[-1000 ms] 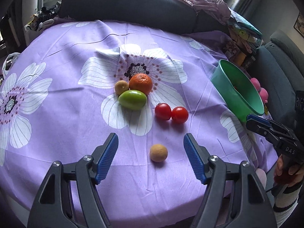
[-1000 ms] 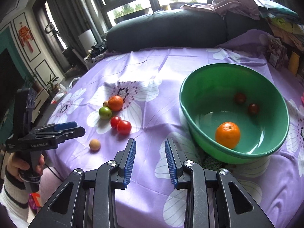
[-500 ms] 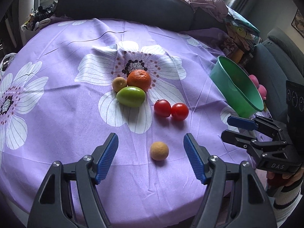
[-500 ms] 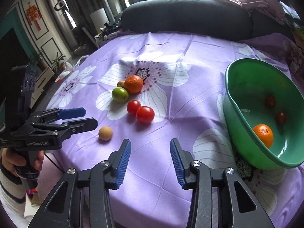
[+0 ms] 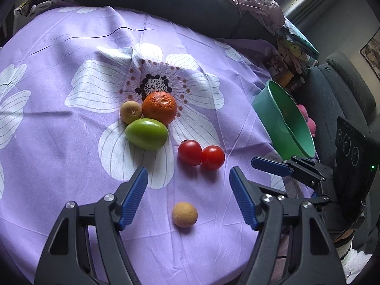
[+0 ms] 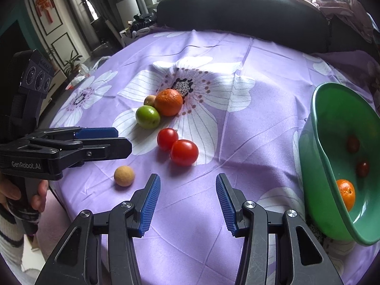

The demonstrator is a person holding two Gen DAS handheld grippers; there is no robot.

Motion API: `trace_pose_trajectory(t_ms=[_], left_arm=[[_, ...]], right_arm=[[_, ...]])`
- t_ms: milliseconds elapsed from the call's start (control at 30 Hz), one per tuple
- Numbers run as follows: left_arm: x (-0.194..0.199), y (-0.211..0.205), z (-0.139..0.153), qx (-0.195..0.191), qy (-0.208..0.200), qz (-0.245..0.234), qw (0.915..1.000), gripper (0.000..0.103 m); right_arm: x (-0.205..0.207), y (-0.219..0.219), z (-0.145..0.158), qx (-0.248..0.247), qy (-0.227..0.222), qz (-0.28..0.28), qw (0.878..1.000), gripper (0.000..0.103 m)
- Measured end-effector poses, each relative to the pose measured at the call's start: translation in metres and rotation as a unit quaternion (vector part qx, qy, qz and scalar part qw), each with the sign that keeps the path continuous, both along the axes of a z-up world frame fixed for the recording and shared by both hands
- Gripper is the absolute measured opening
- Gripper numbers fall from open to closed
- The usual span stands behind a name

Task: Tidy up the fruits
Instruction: 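Move both tools back toward the remaining red tomatoes, then grasp a red tomato with the left tool while the right tool grasps another tomato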

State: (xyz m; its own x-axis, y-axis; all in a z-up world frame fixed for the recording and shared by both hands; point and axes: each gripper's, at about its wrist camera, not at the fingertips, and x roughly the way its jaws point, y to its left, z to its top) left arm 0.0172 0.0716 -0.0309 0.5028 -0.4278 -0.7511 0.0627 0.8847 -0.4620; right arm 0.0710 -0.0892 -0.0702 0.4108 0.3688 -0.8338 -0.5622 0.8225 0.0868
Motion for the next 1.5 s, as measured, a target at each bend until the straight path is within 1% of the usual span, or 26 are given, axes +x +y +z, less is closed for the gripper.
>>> trace_pose_trajectory(t_ms=[233, 333, 400, 433, 600, 767, 833, 933, 1100, 1267, 1333, 1433, 1467, 1500], left_arm=[[0.014, -0.009, -0.005, 0.011, 0.008, -0.007, 0.9999, 0.07], [0.02, -0.014, -0.008, 0.023, 0.008, -0.015, 0.9996, 0.07], [0.024, -0.016, -0.01, 0.021, 0.01, -0.024, 0.9994, 0.067], [0.026, -0.017, -0.011, 0.018, 0.012, -0.028, 0.9994, 0.063], [0.033, -0.017, -0.016, 0.013, 0.017, -0.036, 0.9991, 0.059], [0.036, -0.015, -0.018, 0.022, 0.02, -0.034, 0.999, 0.049], [0.037, -0.014, -0.019, 0.026, 0.019, -0.029, 0.999, 0.048], [0.038, -0.013, -0.019, 0.044, 0.014, -0.026, 0.9986, 0.047], [0.04, -0.011, -0.021, 0.048, 0.014, -0.026, 0.9984, 0.043], [0.037, -0.012, -0.024, 0.065, 0.014, -0.031, 0.9974, 0.041], [0.039, -0.014, -0.023, 0.071, 0.014, -0.031, 0.9969, 0.041], [0.043, -0.019, -0.023, 0.08, 0.012, -0.035, 0.9961, 0.041], [0.043, -0.02, -0.023, 0.084, 0.011, -0.037, 0.9957, 0.039], [0.044, -0.021, -0.024, 0.087, 0.01, -0.038, 0.9954, 0.037]], right_arm=[[0.01, 0.009, -0.006, -0.015, 0.005, 0.013, 1.0, 0.049], [0.014, 0.012, -0.008, -0.017, 0.007, 0.017, 1.0, 0.049], [0.016, 0.014, -0.01, -0.02, 0.009, 0.023, 0.999, 0.049], [0.018, 0.015, -0.011, -0.023, 0.01, 0.025, 0.999, 0.049], [0.024, 0.015, -0.015, -0.032, 0.013, 0.03, 0.999, 0.049], [0.027, 0.019, -0.018, -0.041, 0.014, 0.042, 0.998, 0.049], [0.028, 0.021, -0.018, -0.043, 0.014, 0.047, 0.998, 0.049], [0.03, 0.026, -0.02, -0.049, 0.014, 0.057, 0.997, 0.049], [0.033, 0.033, -0.023, -0.056, 0.012, 0.067, 0.996, 0.049], [0.038, 0.033, -0.025, -0.056, 0.009, 0.067, 0.996, 0.049], [0.039, 0.032, -0.025, -0.053, 0.009, 0.069, 0.996, 0.045], [0.04, 0.034, -0.026, -0.051, 0.007, 0.071, 0.996, 0.045], [0.041, 0.034, -0.026, -0.052, 0.007, 0.072, 0.996, 0.043], [0.041, 0.036, -0.027, -0.053, 0.007, 0.075, 0.996, 0.038]])
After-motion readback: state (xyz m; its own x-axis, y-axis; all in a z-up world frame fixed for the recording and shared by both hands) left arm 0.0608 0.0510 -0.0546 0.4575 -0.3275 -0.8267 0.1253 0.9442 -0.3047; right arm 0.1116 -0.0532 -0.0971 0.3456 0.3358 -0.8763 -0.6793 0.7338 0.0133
